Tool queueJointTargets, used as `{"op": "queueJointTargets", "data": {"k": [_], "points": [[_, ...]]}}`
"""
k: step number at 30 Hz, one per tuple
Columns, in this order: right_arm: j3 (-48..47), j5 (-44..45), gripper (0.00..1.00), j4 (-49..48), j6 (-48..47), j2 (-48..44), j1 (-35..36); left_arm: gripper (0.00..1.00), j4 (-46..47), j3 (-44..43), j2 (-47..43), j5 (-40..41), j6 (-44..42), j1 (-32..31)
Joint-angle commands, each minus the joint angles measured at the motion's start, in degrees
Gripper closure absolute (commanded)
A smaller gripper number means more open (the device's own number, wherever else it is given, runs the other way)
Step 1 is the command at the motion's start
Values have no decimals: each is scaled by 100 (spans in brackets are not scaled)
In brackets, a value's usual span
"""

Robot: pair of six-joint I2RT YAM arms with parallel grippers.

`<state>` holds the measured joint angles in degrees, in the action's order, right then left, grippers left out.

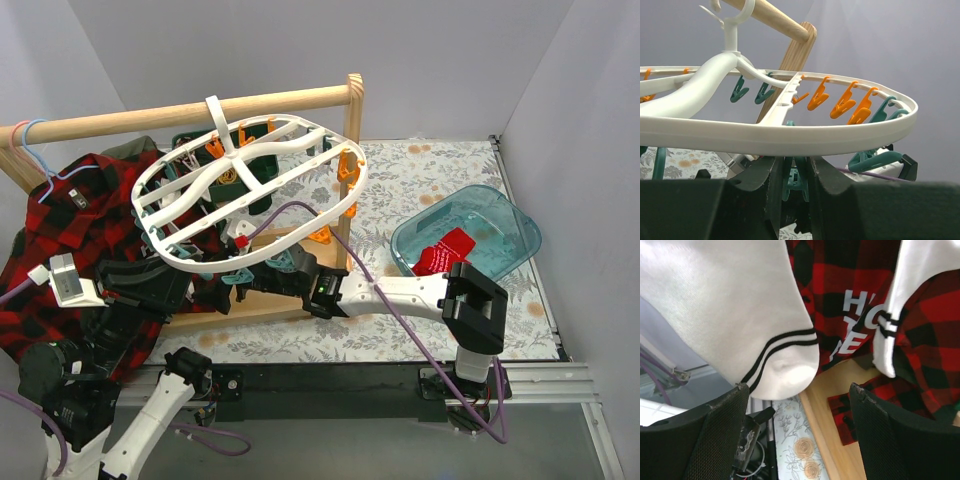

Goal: Remove the socks clipped to the hanger

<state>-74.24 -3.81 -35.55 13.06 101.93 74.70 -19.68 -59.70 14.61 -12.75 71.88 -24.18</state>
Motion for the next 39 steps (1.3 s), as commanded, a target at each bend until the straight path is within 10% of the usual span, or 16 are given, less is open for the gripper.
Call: {"op": "queueJointTargets", "data": {"k": [1, 39], "points": [[-223, -181, 15, -330, 135, 29, 89, 100, -247, 20, 6, -359, 19, -16], [41, -1359, 9, -1173, 179, 143, 335, 100, -299, -68, -20, -386, 37, -16]]}}
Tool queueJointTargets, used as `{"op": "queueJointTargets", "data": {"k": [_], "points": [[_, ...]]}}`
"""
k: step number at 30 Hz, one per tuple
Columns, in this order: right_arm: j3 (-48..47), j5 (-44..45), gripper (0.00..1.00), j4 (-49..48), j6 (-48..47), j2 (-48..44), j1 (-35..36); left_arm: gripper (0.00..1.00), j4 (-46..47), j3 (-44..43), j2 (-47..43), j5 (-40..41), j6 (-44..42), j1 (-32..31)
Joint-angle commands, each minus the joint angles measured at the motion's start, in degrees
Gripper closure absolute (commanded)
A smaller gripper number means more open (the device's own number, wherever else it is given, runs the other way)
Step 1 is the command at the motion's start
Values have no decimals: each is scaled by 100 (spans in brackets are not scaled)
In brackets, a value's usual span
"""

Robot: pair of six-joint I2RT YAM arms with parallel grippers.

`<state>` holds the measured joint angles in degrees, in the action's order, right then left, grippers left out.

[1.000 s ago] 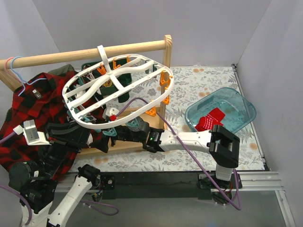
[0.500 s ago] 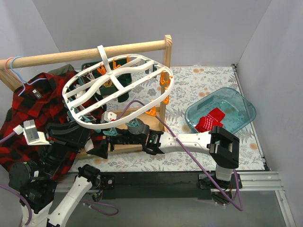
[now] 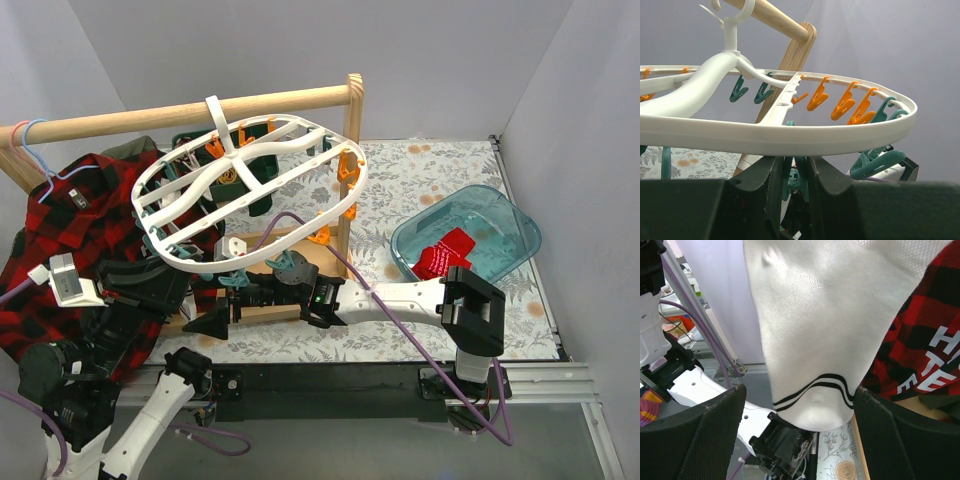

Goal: Remove the socks clipped to the hanger

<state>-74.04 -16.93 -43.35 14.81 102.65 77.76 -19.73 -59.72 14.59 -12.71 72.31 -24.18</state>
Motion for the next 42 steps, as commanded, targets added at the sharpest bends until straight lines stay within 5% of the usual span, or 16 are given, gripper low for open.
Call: {"op": "queueJointTargets", "data": {"k": [1, 6, 9, 18, 19, 22, 25, 31, 42], "points": [[39, -100, 9, -393, 13, 80, 20, 100, -304, -66, -26, -390, -24, -16], [-57, 328, 9, -323, 75, 159, 29, 100, -304, -48, -26, -399, 28, -16], [-250, 803, 18, -139, 92, 229, 20, 100, -313, -74, 0, -408, 28, -16], [-629, 735, 71, -24, 277, 414, 29, 100, -400, -92, -9, -364, 11, -16], [-638, 709, 83, -24, 294, 396, 29, 97, -409, -92, -9, -364, 11, -16], [-586, 603, 96, -15, 365, 309, 29, 77, -541, -136, -53, -346, 11, -16], [-489, 568, 99, -15, 400, 177, 29, 60, -716, -188, -140, -355, -68, -16], [-225, 436, 99, -15, 418, -69, 20, 43, -1656, -705, -193, -92, -296, -16], [-93, 234, 99, -15, 374, -202, 20, 50, -3730, -1630, 17, 2279, 404, -16]]}}
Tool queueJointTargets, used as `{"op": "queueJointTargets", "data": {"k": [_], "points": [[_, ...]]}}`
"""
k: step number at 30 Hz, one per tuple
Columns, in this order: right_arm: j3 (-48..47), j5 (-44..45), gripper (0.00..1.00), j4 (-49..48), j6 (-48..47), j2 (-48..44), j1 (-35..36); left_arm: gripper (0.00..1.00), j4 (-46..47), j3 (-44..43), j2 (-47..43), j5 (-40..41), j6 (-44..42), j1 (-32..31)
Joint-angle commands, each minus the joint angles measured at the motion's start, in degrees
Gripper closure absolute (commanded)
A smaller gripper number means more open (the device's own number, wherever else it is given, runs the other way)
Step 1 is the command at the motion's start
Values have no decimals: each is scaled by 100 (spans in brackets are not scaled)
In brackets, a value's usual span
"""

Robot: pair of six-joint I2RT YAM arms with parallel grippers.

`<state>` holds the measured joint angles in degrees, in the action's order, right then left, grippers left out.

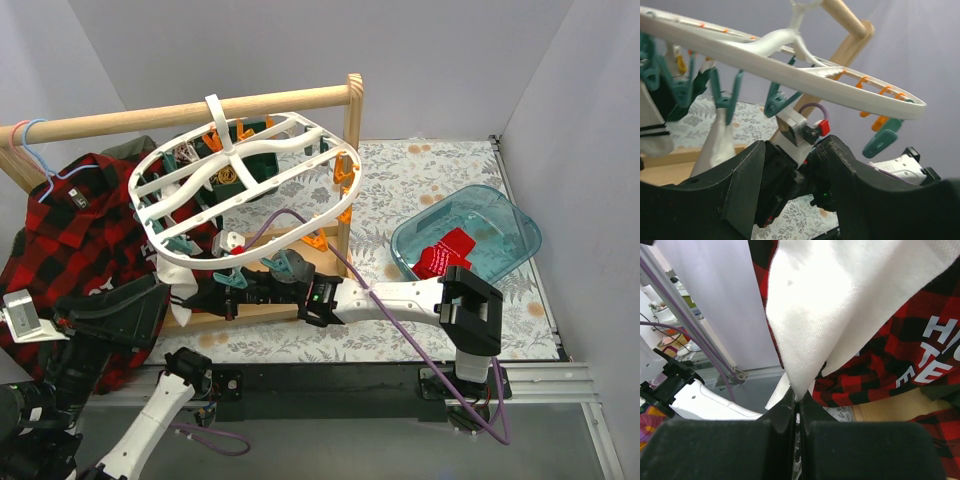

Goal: Remove the socks clipped to the hanger

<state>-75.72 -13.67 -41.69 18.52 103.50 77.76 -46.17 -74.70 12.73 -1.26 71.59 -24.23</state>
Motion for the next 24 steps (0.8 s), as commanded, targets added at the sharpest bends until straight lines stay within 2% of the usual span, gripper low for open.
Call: {"op": "queueJointTargets", "data": {"k": [1, 2, 4, 8, 11, 16, 24], "points": [[93, -101, 99, -181, -7, -313, 29, 50, -1287, -150, 264, 1711, 670, -12], [119, -92, 99, -181, -15, -322, 29, 50, -1637, -151, 395, 1917, 863, -12], [145, -65, 99, -181, -33, -339, 29, 50, -1720, -46, 493, 2155, 1199, -47], [189, -83, 99, -181, -42, -375, 20, 50, -888, 209, 529, 2218, 1120, -161], [233, -101, 99, -190, -68, -419, 20, 48, -596, 333, 599, 2270, 1128, -310], [286, -83, 99, -190, -103, -471, 29, 47, -463, 456, 853, 2455, 1567, -530], [313, -144, 99, -190, -103, -507, 20, 47, 73, 518, 977, 2709, 1349, -539]]}}
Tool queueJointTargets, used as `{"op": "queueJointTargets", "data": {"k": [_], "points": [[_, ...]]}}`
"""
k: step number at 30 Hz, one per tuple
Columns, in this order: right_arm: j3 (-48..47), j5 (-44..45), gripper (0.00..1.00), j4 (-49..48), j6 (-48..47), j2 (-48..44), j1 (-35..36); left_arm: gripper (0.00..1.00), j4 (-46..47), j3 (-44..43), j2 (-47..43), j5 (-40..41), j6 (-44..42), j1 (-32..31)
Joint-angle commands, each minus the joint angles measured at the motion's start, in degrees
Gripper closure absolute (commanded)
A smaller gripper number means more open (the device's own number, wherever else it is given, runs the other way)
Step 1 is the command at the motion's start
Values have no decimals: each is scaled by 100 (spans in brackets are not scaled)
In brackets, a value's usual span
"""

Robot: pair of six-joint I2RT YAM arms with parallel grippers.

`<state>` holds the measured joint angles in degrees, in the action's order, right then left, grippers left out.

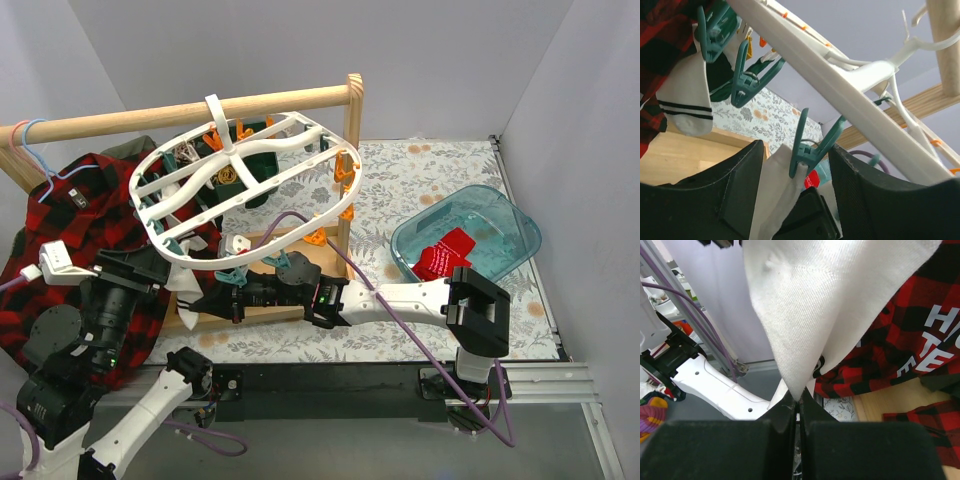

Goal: Remove the socks clipped to the hanger

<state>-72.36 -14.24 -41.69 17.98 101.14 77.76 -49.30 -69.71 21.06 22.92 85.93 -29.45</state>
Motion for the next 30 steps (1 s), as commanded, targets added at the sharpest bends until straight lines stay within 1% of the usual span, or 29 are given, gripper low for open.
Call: {"op": "queueJointTargets", "data": {"k": [1, 9, 13, 16, 17, 20, 21, 23, 24, 27, 28, 29, 30], "points": [[-24, -96, 99, -190, -40, -271, 29, 47, 421, 19, 188, 336, -103, -17], [2, -97, 99, -190, -22, -350, 20, 48, 579, 2, 408, 600, -129, -34], [2, -105, 99, -190, -22, -367, 29, 51, 711, 19, 443, 583, -208, -34], [11, -114, 99, -190, -14, -367, 20, 57, 799, 54, 417, 530, -252, -25], [11, -132, 99, -190, -14, -367, 20, 61, 816, 63, 408, 530, -270, -25], [11, -140, 99, -190, 4, -358, 20, 67, 869, 63, 390, 486, -348, -34], [-6, -149, 99, -190, 13, -341, 20, 72, 887, 54, 381, 468, -384, -26], [-24, -167, 99, -190, 48, -323, 29, 76, 852, 11, 408, 433, -454, -25], [-24, -176, 99, -190, 65, -306, 20, 81, 843, 2, 416, 433, -472, -25], [-68, -219, 99, -181, 109, -271, 20, 89, 764, -68, 434, 424, -516, -34], [-94, -237, 99, -181, 118, -262, 20, 97, 720, -86, 434, 407, -533, -26], [-86, -246, 99, -181, 136, -244, 20, 100, 711, -95, 425, 372, -560, -25], [-94, -246, 99, -173, 145, -244, 20, 100, 685, -130, 451, 345, -595, -25]]}}
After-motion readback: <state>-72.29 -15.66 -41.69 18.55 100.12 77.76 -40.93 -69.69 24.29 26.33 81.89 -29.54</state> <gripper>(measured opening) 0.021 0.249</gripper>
